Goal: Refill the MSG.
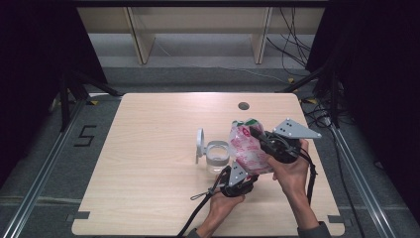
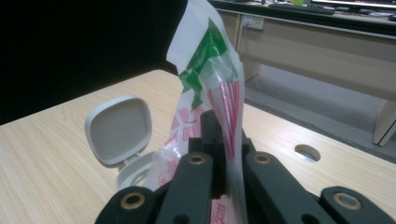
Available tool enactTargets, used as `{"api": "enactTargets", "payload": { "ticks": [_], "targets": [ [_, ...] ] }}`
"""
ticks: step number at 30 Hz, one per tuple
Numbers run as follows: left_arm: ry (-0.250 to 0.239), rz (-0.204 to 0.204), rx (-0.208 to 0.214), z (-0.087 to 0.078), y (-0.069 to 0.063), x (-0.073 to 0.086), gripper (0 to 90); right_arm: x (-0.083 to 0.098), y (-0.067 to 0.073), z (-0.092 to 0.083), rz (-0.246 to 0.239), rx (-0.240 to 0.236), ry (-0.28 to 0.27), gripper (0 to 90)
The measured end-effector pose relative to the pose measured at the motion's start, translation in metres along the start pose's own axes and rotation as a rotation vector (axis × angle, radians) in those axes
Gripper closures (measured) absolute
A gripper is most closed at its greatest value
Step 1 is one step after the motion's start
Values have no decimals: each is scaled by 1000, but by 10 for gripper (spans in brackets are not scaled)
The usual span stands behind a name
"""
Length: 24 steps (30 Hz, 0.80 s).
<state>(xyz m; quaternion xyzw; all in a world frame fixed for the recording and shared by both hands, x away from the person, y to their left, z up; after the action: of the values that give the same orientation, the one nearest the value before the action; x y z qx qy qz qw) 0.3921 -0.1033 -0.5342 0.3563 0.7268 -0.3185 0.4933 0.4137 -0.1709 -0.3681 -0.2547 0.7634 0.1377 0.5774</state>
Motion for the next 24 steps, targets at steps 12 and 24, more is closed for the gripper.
{"api": "enactTargets", "payload": {
  "ticks": [12, 24],
  "targets": [
    [-5, 8, -148, -8, 11, -4, 603, -5, -3, 1, 86, 30, -38, 900],
    [-49, -27, -199, -8, 10, -3, 666, -11, 4, 10, 43, 33, -40, 900]
  ]
}}
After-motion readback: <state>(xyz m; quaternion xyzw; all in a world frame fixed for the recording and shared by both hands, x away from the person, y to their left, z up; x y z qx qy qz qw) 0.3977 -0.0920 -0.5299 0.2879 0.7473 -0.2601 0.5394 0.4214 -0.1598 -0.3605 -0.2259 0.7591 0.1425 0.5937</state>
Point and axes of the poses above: each handheld gripper's, and its own axes: z roughly forward along the jaws, x roughly out of its underside, y roughly to its left, the point moved 6 cm from there along z, roughly forward along the jaws, and after that the axes turned 7 degrees about x, right-handed, at the moved point
